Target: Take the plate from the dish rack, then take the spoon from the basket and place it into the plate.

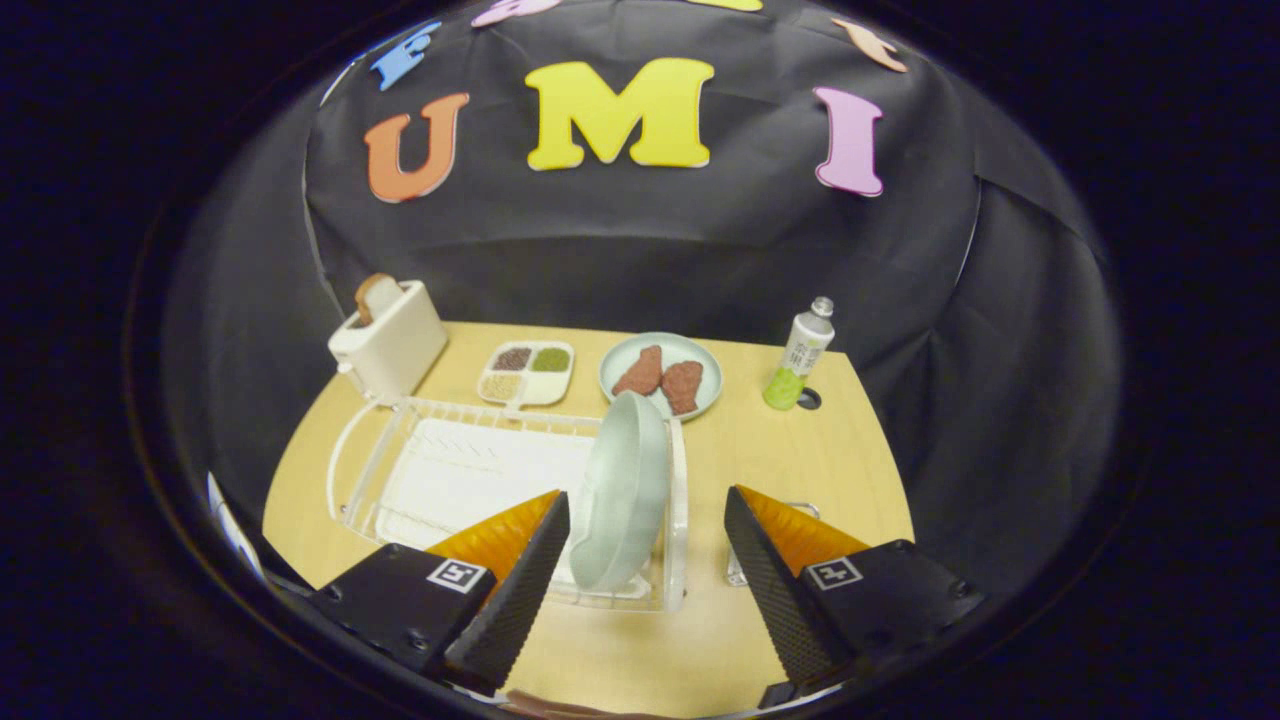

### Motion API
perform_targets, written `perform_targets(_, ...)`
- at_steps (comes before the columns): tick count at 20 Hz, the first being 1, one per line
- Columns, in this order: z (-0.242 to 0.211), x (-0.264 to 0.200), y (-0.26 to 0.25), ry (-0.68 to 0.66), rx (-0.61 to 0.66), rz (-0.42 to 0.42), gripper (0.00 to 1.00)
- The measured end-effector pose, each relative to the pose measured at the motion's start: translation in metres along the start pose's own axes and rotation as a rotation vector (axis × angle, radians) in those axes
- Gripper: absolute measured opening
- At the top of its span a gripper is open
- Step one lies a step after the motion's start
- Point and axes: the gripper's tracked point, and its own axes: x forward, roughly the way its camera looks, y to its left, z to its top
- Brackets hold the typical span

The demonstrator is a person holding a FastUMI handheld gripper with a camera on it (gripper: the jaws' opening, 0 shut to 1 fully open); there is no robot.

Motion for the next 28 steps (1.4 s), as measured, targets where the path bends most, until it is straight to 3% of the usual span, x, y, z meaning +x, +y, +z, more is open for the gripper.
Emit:
perform_targets(4,0.021,0.021,-0.004,0.102,-0.055,-0.099,0.89)
perform_targets(10,0.039,0.039,0.013,0.144,-0.094,-0.161,0.57)
perform_targets(14,0.026,0.049,0.000,0.216,-0.061,-0.318,0.36)
perform_targets(16,0.028,0.049,0.003,0.201,-0.053,-0.342,0.22)
perform_targets(19,0.027,0.036,0.007,0.191,-0.048,-0.379,0.14)
perform_targets(24,0.044,0.000,-0.001,0.078,-0.045,-0.508,0.12)
perform_targets(28,0.038,-0.030,-0.006,0.031,-0.011,-0.514,0.12)
